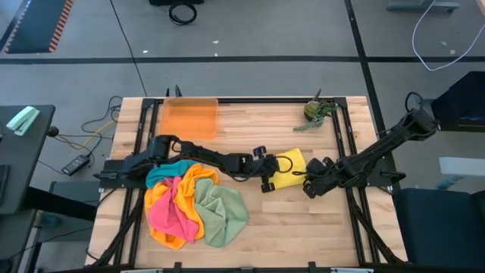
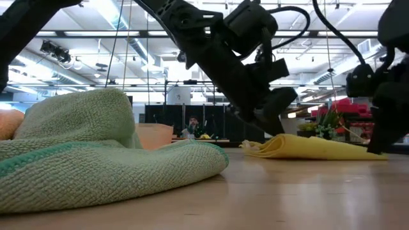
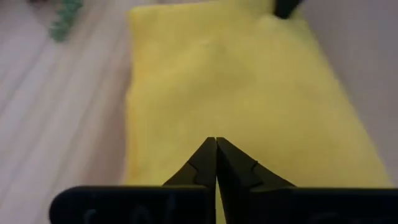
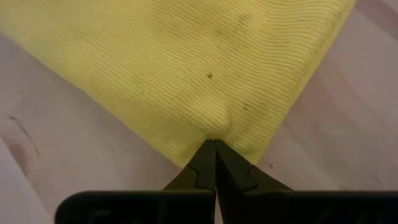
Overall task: Fold microfiber towels
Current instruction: Fold the yellow towel
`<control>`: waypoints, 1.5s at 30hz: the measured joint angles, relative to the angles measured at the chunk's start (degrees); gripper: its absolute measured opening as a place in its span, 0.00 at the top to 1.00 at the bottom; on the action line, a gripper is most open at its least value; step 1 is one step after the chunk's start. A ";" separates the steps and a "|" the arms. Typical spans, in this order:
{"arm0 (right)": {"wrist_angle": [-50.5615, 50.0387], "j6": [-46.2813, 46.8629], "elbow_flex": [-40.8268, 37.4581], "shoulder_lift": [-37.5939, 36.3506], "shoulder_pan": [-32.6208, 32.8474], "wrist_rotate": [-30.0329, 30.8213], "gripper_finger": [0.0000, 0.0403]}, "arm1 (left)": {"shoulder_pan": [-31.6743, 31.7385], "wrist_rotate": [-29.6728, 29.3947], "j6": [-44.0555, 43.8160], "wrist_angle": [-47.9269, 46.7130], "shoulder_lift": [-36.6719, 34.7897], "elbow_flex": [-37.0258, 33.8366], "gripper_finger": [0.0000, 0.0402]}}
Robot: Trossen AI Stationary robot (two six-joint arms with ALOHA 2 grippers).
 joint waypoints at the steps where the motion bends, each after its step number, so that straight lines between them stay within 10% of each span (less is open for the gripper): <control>1: -0.16 -0.46 0.22 0.13 0.00 -0.03 0.99 | -0.28 -0.01 -0.01 -0.32 0.09 0.00 0.98; 31: 0.73 -4.45 5.17 8.82 -1.57 2.72 0.99 | -1.07 -0.33 -4.51 -12.08 -1.87 -0.10 0.89; 45: -10.34 -7.58 13.99 0.69 0.12 2.54 0.99 | -1.12 -0.90 2.34 -8.58 -9.53 0.13 0.79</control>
